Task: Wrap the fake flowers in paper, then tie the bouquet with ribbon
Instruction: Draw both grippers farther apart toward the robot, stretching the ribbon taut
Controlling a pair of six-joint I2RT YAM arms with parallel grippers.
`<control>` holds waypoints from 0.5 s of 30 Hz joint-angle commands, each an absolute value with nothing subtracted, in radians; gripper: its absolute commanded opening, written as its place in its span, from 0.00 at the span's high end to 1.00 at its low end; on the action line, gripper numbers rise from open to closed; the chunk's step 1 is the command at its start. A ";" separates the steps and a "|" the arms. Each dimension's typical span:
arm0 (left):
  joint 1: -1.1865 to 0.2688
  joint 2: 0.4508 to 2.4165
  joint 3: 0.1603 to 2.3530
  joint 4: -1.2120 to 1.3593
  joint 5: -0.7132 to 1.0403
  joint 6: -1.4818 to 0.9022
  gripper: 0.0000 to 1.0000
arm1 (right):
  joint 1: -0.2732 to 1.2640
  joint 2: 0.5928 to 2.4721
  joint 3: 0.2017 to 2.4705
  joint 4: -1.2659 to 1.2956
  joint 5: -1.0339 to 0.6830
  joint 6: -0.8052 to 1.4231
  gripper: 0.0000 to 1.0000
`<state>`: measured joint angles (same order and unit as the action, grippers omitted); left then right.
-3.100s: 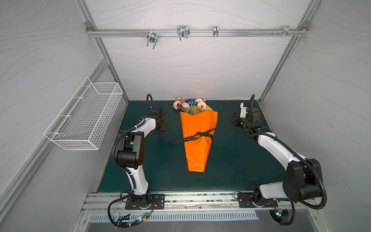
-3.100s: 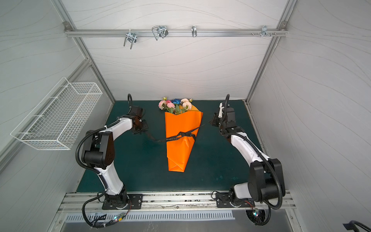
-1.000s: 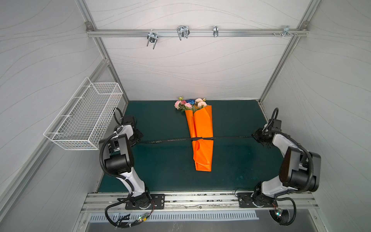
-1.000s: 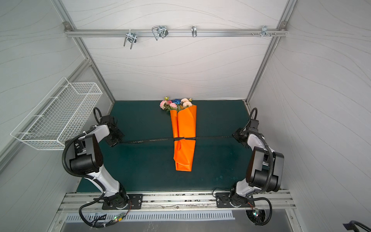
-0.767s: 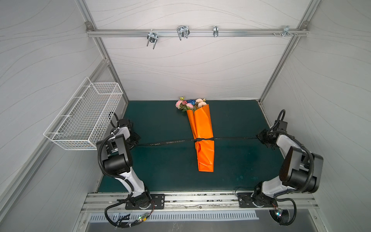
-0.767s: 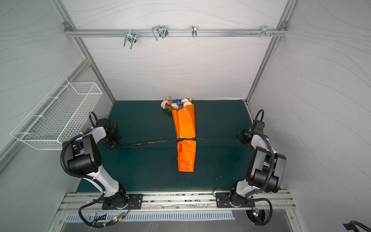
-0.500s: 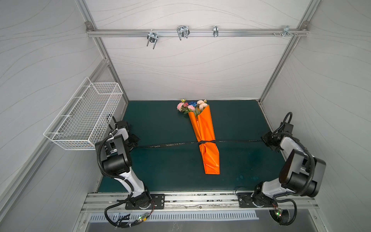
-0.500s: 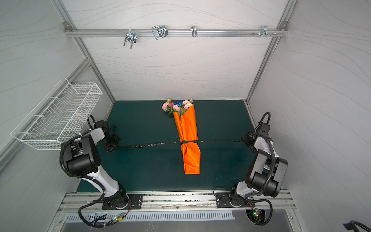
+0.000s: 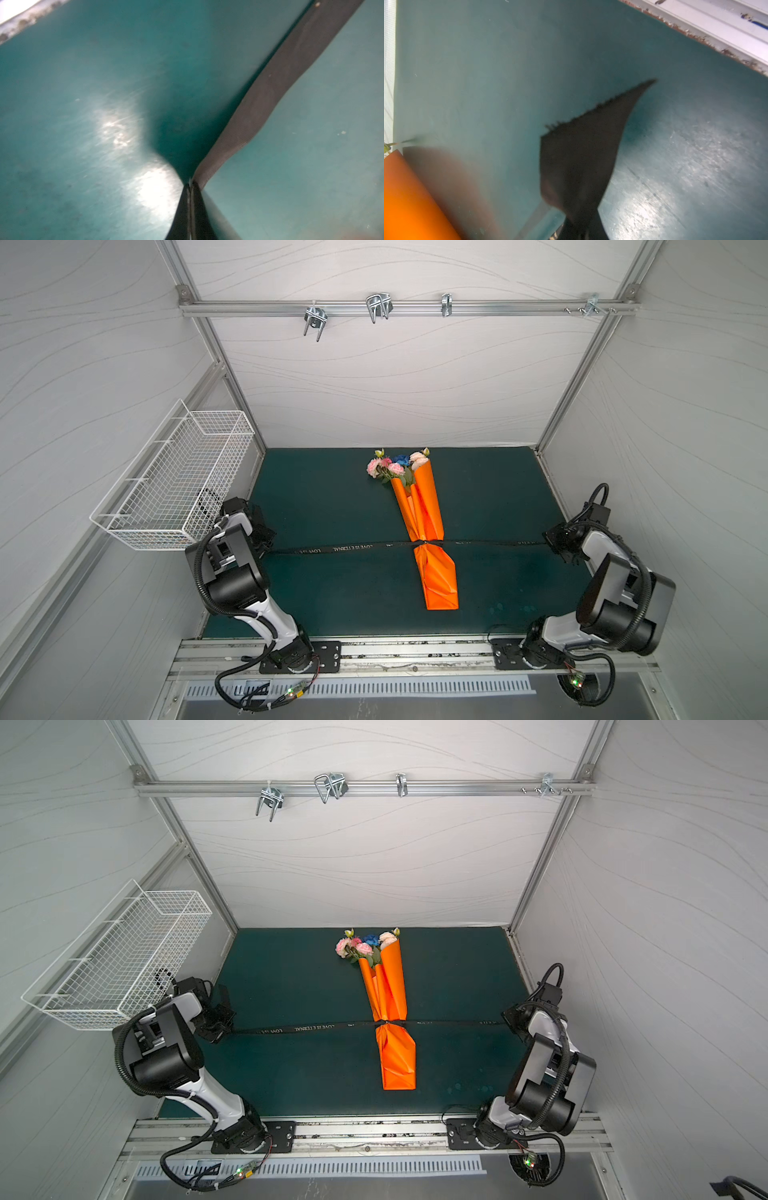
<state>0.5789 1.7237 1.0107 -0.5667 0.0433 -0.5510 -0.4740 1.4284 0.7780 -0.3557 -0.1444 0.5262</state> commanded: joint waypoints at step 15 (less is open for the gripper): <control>0.551 1.641 0.989 -0.396 0.027 -0.593 1.00 | -0.404 1.449 0.841 -0.235 -0.079 0.503 1.00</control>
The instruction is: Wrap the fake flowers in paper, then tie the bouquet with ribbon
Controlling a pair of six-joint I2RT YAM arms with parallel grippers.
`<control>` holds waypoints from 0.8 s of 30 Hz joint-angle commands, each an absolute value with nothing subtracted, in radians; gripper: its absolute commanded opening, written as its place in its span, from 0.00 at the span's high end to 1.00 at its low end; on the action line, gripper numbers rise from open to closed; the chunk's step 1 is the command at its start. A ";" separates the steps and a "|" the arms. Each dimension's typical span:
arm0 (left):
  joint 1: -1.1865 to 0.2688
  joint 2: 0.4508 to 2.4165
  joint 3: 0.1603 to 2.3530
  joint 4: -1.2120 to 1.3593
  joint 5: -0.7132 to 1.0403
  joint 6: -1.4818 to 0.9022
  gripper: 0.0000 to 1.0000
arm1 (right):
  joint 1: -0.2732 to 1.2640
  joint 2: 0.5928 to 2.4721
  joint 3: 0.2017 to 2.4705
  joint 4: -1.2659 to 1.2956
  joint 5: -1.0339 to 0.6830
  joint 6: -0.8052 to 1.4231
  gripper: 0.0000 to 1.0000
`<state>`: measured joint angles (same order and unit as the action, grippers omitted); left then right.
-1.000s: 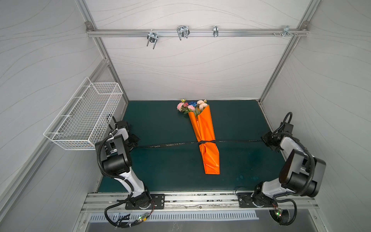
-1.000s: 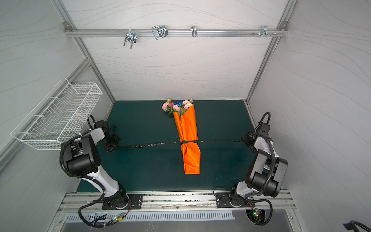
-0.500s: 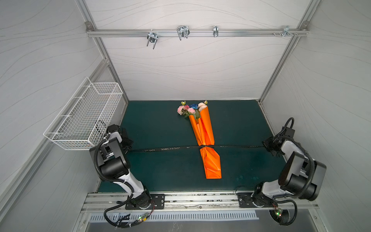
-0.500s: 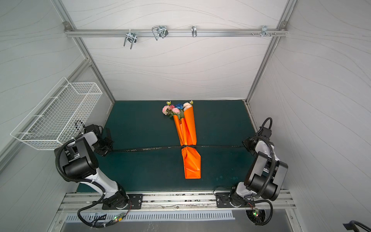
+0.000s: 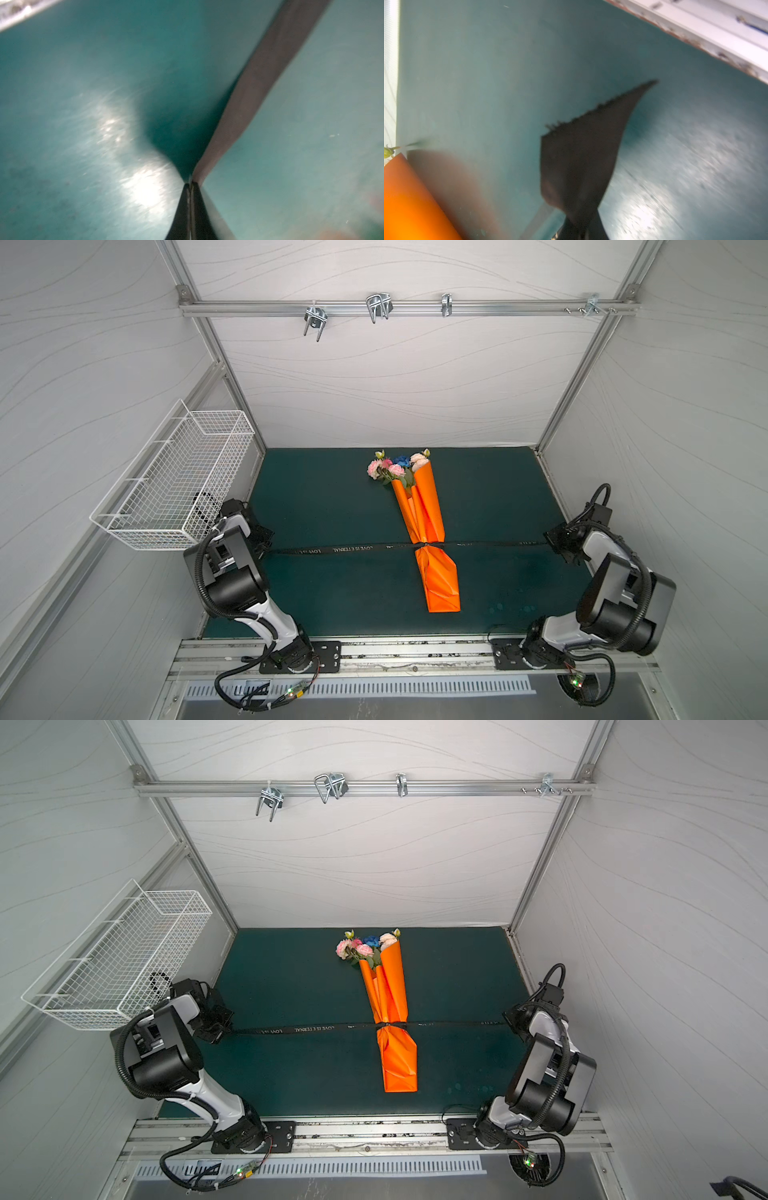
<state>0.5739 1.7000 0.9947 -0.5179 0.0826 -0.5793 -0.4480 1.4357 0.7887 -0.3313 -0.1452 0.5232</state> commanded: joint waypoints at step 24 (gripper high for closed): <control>0.187 1.418 0.776 -0.247 0.175 -0.722 1.00 | -0.181 1.331 0.889 -0.492 -0.082 0.545 0.18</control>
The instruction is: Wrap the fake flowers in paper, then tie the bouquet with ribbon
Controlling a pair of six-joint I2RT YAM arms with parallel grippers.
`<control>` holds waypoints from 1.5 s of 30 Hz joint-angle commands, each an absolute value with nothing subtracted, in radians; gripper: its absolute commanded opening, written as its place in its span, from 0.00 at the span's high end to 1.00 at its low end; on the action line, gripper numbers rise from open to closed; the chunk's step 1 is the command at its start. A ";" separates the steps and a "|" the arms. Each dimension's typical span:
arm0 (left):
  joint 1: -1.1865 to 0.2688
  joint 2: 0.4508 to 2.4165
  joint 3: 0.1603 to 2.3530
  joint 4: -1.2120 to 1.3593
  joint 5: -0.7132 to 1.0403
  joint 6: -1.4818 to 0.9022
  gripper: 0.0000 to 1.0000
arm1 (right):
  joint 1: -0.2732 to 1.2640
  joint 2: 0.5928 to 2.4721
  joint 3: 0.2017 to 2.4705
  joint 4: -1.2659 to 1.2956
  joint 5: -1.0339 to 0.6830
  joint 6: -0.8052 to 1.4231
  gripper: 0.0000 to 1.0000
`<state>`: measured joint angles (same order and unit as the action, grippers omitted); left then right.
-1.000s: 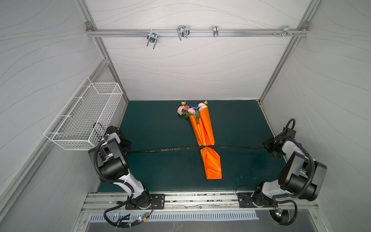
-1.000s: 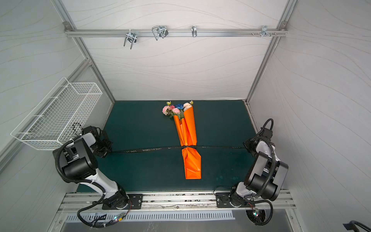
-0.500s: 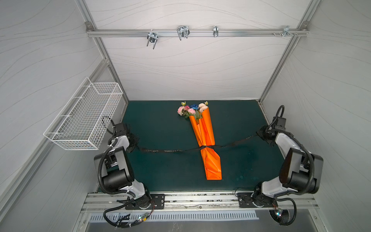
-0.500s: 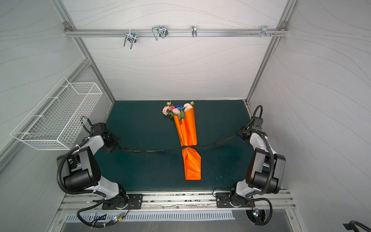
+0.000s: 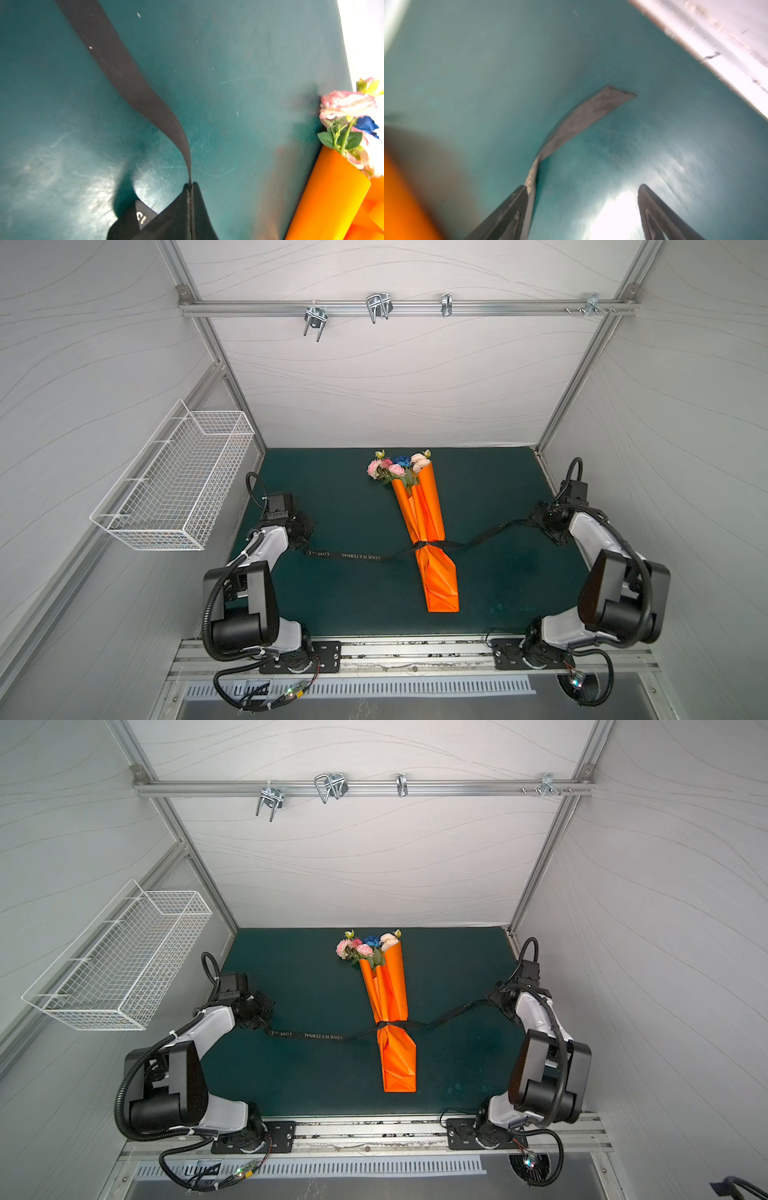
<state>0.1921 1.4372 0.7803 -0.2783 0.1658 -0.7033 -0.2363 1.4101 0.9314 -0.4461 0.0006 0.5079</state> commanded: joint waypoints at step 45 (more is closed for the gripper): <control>-0.587 1.706 0.974 -0.110 0.483 0.089 0.24 | 0.351 1.481 0.930 -0.335 -0.007 0.656 1.00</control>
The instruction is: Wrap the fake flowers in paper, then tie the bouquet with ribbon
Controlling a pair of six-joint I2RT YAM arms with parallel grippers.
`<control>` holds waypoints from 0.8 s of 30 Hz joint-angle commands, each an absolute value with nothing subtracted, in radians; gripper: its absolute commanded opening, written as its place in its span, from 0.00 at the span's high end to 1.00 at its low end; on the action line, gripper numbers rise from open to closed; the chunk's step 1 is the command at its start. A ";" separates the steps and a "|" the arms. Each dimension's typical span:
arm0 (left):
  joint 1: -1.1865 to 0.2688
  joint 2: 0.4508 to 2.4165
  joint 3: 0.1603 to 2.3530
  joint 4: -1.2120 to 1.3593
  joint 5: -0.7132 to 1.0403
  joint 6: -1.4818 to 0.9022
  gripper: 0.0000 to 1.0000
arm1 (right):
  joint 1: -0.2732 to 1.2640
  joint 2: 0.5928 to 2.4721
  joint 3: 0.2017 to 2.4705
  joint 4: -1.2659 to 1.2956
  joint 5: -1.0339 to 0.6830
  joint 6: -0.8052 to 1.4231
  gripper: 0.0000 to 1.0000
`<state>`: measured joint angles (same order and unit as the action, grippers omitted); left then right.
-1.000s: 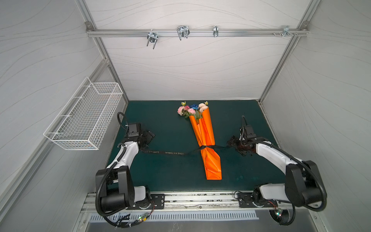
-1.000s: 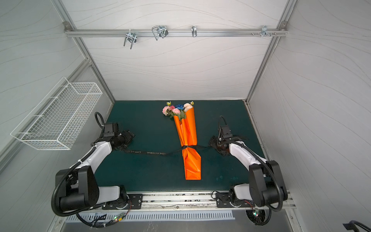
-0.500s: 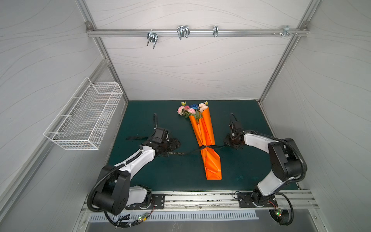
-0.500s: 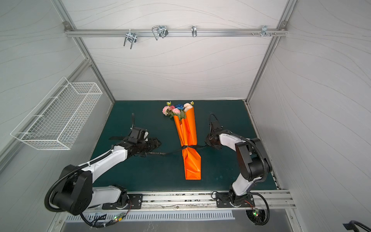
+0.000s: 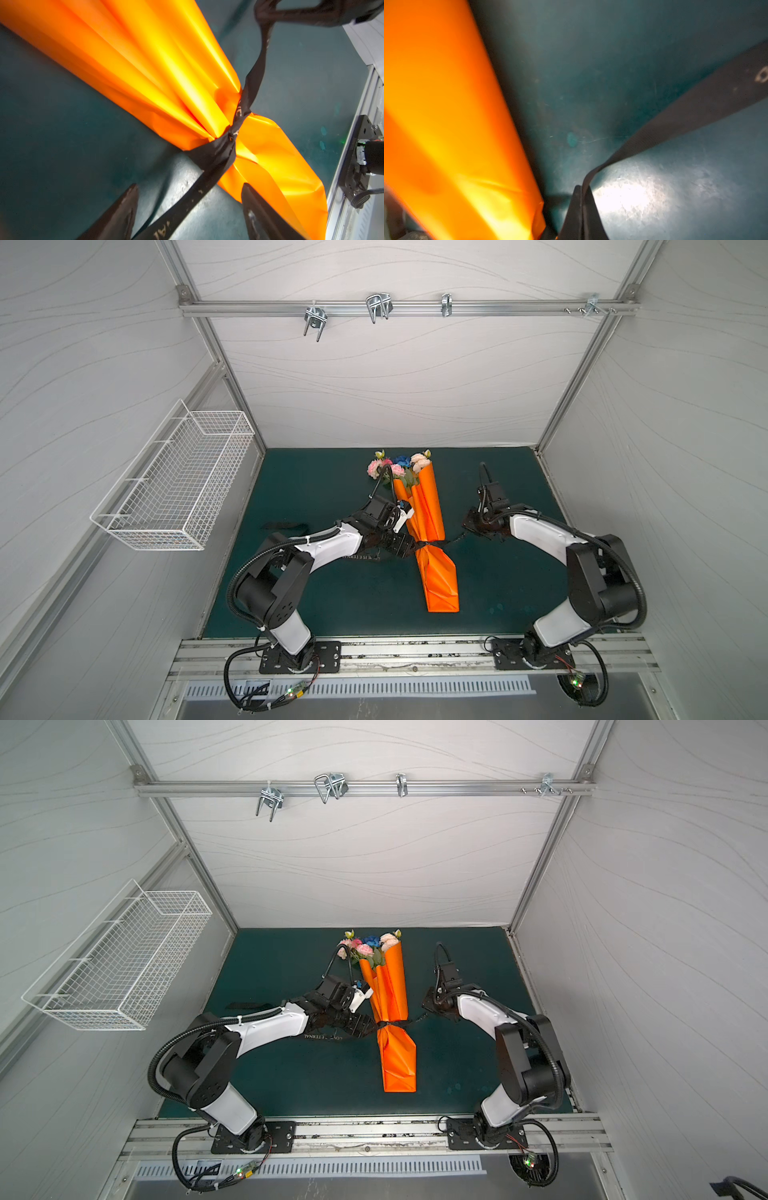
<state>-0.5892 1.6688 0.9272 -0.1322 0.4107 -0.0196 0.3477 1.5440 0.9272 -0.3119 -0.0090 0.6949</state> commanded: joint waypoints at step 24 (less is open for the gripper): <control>-0.642 1.850 1.057 -0.300 0.327 0.163 0.37 | 0.357 1.362 0.894 -0.290 0.041 0.533 1.00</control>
